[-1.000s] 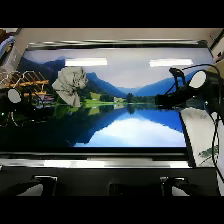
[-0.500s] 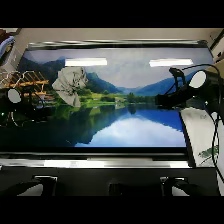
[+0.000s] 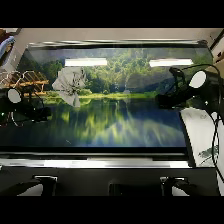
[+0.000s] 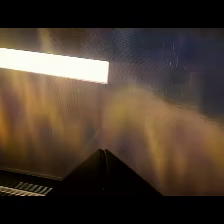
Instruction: Fold the clothes and pants, and hang the long-sleeved shirts on hangers.
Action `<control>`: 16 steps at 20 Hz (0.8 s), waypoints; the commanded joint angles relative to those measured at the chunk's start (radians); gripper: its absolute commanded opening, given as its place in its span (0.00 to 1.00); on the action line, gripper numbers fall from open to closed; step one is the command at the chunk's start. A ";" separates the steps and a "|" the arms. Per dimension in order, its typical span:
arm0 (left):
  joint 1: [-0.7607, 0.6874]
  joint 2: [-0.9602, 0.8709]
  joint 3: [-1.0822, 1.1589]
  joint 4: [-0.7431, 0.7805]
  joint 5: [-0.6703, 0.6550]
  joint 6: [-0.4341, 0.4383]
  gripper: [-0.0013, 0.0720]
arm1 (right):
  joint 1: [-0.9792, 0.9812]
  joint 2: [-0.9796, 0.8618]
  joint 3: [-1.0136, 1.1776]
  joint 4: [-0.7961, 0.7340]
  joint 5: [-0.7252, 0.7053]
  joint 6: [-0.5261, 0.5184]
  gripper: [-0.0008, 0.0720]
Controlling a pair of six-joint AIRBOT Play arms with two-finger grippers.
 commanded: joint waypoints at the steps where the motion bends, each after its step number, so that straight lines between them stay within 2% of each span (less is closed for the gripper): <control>1: 0.000 -0.001 0.000 0.000 0.000 0.000 0.04 | 0.001 0.000 0.001 0.000 -0.001 0.000 0.07; 8: 0.000 -0.002 0.000 -0.001 0.002 0.000 0.05 | 0.000 0.000 0.001 0.000 -0.004 0.000 0.07; 9: 0.000 -0.002 0.000 0.000 0.002 0.000 0.11 | 0.001 0.000 0.001 0.000 -0.006 0.000 0.07; 10: 0.000 -0.002 0.000 0.000 0.003 0.000 0.23 | 0.001 0.000 0.000 0.000 -0.006 0.000 0.07; 11: 0.000 -0.002 0.000 0.000 0.003 0.000 0.40 | 0.000 0.000 0.001 0.000 -0.006 0.000 0.07; 12: 0.000 -0.002 0.000 0.000 0.005 0.000 0.49 | 0.001 0.000 0.001 0.000 -0.006 0.000 0.07; 13: 0.000 -0.002 0.000 0.000 0.007 0.000 0.49 | 0.000 0.000 0.001 0.000 -0.006 0.000 0.07; 14: 0.000 -0.002 0.000 -0.001 0.014 0.000 0.63 | 0.001 0.000 0.001 0.000 -0.006 0.000 0.07; 15: 0.000 -0.002 0.001 -0.008 0.039 -0.001 1.00 | 0.000 0.000 0.000 0.000 -0.007 0.000 0.07; 16: 0.001 -0.003 0.014 -0.019 0.097 -0.004 1.00 | 0.001 0.000 0.001 0.000 -0.007 0.000 0.07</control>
